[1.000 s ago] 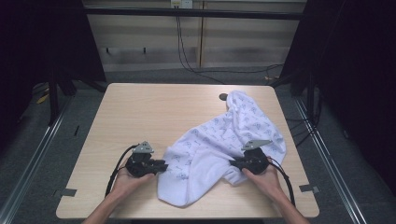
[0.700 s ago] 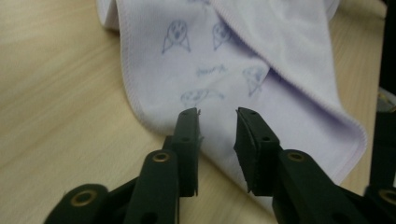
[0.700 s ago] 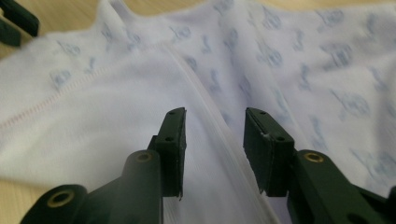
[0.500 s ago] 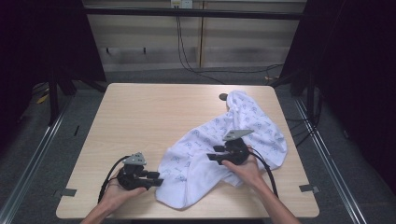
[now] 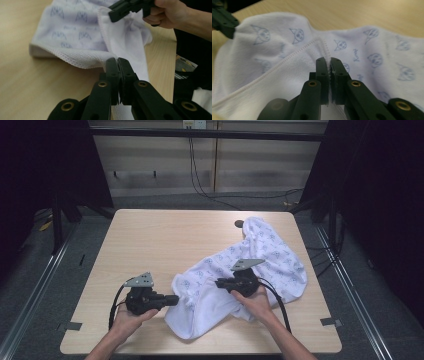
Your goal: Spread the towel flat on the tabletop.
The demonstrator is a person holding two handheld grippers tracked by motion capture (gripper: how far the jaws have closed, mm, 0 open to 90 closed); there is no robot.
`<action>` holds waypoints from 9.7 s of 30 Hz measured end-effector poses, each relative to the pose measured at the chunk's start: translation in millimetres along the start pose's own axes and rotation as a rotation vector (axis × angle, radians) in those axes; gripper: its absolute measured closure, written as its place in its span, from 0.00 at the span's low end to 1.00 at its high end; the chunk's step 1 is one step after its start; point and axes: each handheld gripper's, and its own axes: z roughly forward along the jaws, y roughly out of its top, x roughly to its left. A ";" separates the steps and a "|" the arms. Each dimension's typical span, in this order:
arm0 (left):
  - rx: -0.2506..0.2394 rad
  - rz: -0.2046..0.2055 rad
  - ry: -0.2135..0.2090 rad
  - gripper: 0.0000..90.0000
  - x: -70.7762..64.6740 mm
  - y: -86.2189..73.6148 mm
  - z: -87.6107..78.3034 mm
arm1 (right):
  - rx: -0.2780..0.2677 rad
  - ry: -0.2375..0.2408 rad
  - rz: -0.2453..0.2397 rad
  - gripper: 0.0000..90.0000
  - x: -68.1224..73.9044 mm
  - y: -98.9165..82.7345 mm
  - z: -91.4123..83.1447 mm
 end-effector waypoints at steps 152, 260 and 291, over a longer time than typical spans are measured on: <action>0.186 0.034 -0.001 0.94 12.7 -13.7 36.6 | 0.003 -0.208 0.167 0.68 22.0 -126.6 -179.8; 0.062 -0.164 0.207 0.67 91.0 20.4 74.5 | 0.156 -0.133 0.100 0.68 -54.8 -62.7 -51.4; -0.257 0.011 0.300 0.97 68.0 118.7 -28.0 | -0.359 -0.350 0.090 0.99 -90.9 47.6 -166.8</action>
